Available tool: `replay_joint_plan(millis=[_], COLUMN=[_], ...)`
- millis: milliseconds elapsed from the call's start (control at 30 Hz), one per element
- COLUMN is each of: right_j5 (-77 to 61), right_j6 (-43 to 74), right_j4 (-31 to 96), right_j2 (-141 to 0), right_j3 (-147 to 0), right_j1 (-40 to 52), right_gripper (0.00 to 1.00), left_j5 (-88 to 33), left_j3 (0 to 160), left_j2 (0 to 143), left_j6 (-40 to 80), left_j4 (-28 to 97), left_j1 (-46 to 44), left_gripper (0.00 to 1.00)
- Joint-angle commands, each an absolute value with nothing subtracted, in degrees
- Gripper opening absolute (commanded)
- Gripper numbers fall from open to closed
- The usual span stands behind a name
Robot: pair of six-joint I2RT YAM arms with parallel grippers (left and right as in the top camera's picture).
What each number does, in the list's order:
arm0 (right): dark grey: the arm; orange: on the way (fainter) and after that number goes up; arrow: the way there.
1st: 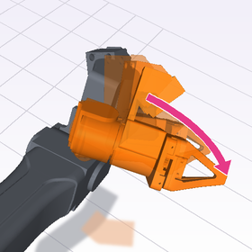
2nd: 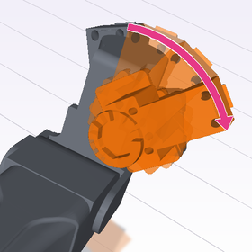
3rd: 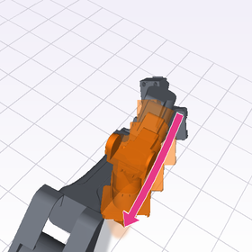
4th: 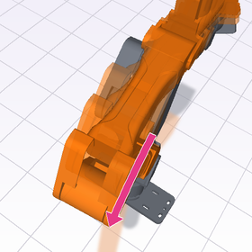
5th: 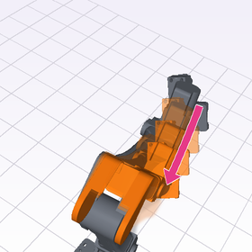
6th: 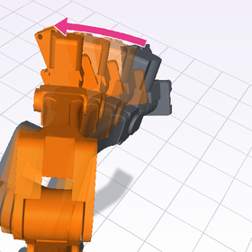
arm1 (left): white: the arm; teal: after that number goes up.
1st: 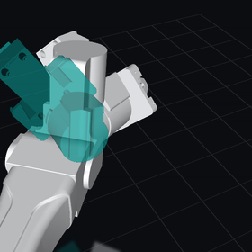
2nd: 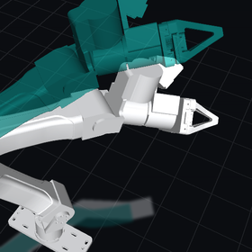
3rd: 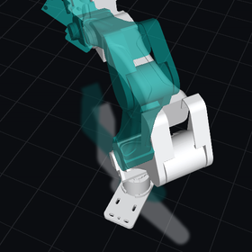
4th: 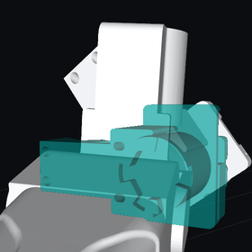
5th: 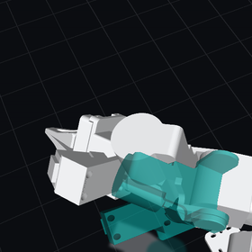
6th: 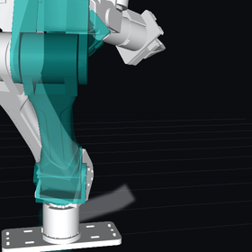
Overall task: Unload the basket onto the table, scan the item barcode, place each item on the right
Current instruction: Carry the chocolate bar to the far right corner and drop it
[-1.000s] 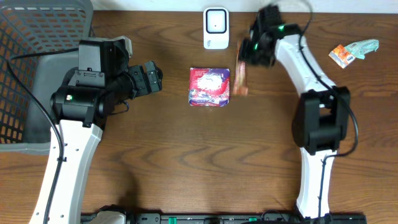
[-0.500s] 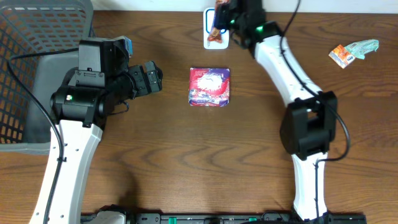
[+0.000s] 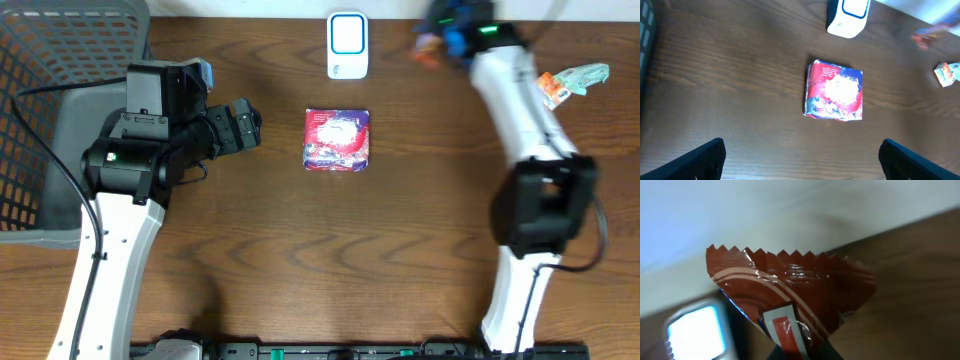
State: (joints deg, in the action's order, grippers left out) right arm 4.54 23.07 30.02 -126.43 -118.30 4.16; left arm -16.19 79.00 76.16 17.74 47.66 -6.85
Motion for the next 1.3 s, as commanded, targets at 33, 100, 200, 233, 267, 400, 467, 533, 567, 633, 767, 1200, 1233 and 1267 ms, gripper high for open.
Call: replay_joint_plan(millis=[33,100,200,233,267,400,467,533,567,633,767,1200,1233,1267], right_j5=[8.01,8.49,11.68,12.95,13.50,9.58,5.91,1.63,-0.51,-4.54,-17.12,-34.68,-34.72,-35.11], right_j6=[22.00,21.78,21.80,21.80,21.78,19.27,18.76,18.76,18.76,18.76,18.76,2.15,2.22,2.72], right_j4=[32.71,33.04,32.93,32.99,32.99,34.54,36.18,37.54,38.02,39.16,44.53,74.30,72.75,71.00], right_j2=[-126.78,-128.51,-131.02,-131.68,-132.22,-132.70,-131.96,-130.37,-129.34,-126.93,-121.67,-120.05,-120.33,-120.40], right_j3=[-118.72,-118.72,-118.72,-118.72,-118.72,-118.76,-119.07,-119.15,-119.15,-119.15,-119.15,-113.14,-110.80,-108.66], right_j1=[-3.97,-6.70,-10.44,-11.51,-12.51,-16.10,-17.23,-17.89,-17.93,-17.67,-15.73,-0.16,1.34,2.48], right_gripper=[0.01,0.01,0.03,0.06,0.11,0.91,0.99,0.99,0.99,0.98,0.97,0.99,0.99,0.99], left_j5=[-15.81,-15.81,-15.81,-15.81,-15.81,-15.81,-15.81,-15.81,-15.81,-15.81,-15.81,-15.81,-15.81,-15.81], left_j3=[79.00,78.98,79.00,79.00,78.98,79.00,79.00,79.00,78.98,79.00,78.98,79.00,79.00,79.00], left_j2=[75.66,75.66,75.66,75.66,75.66,75.66,75.66,75.66,75.66,75.66,75.66,75.66,75.66,75.66], left_j6=[17.17,17.17,17.17,17.17,17.17,17.17,17.17,17.17,17.17,17.17,17.17,17.17,17.17,17.17], left_j4=[47.75,47.75,47.75,47.75,47.75,47.75,47.75,47.75,47.75,47.75,47.75,47.75,47.75,47.75], left_j1=[-6.70,-6.70,-6.70,-6.70,-6.70,-6.70,-6.70,-6.70,-6.70,-6.70,-6.70,-6.70,-6.70,-6.70], left_gripper=[0.98,0.98,0.98,0.98,0.98,0.98,0.98,0.98,0.98,0.98,0.98,0.98,0.98,0.98])
